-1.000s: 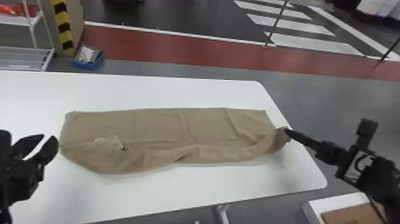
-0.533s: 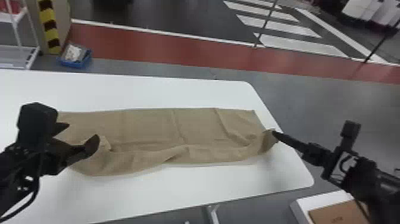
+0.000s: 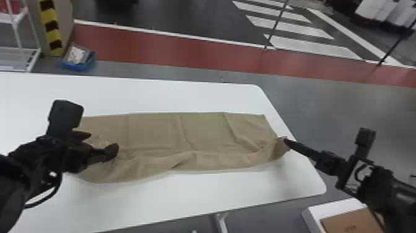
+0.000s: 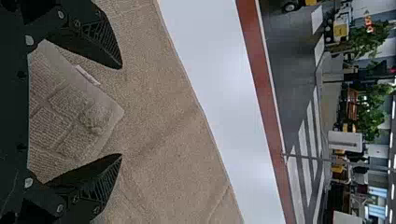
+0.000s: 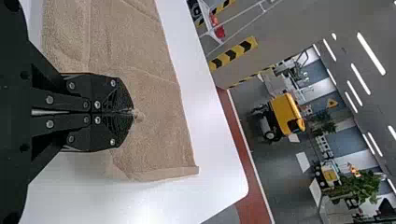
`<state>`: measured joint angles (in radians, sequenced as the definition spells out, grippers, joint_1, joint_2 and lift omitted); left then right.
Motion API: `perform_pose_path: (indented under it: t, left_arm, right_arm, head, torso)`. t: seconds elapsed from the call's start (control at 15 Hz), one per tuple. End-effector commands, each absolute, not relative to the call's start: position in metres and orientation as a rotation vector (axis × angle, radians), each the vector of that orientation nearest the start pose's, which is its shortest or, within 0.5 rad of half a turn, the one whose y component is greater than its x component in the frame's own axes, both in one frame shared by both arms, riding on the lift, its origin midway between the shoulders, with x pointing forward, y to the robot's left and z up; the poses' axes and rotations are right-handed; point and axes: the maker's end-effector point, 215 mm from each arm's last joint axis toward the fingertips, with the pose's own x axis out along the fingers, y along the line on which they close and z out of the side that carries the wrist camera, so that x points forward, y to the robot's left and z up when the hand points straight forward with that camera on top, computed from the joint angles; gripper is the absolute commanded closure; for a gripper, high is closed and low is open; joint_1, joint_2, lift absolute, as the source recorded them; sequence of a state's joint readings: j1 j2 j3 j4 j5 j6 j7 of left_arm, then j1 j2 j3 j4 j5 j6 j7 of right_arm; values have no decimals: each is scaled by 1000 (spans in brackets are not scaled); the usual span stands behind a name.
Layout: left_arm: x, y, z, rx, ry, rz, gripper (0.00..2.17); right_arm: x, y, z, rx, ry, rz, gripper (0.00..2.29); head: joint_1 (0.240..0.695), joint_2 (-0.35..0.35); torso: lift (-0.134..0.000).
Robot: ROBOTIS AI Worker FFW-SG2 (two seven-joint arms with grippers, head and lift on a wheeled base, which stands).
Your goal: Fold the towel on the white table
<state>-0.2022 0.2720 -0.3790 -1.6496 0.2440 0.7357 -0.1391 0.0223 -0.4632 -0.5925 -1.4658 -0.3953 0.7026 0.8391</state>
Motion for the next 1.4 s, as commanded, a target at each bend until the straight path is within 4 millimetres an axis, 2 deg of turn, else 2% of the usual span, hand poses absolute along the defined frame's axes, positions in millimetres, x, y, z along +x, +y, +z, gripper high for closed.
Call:
perform_pose_path:
  t: [0.0,0.2,0.33,0.73,0.87,1.13,1.27,1.33]
  left_arm:
    - [575,95,-433,135,555,-486,299]
    - [569,89,-446,140,626,-503,302]
    - [565,85,-450,148,646,-516,414]
    - [570,88,-456,155,662,-505,431]
    - [573,89,-458,157,669,-502,532]
    - [573,90,-459,156,672,-503,542]
    - [573,89,-459,153,671,-505,704]
    - [572,89,-460,152,676,-506,704]
  right_arm:
    - [482,-511,-388,361,436,247,1396]
    - [480,-512,-388,363,436,248,1393]
    - [480,-515,-386,358,429,243,1396]
    - [480,-515,-385,357,425,244,1396]
    - [479,-515,-386,359,427,245,1393]
    - [478,-518,-386,352,425,240,1393]
    - [478,-518,-385,350,422,240,1396]
    - [479,-519,-384,347,420,240,1396]
  head:
    - [695,-350]
    - [695,-350]
    - [695,-350]
    - [695,-350]
    - [695,-350]
    - [695,-350]
    - [695,-350]
    - [695,-350]
  torso:
    - [-120]
    - [-120]
    - [-120]
    - [-120]
    - [-120]
    - [-120]
    - [-120]
    - [-120]
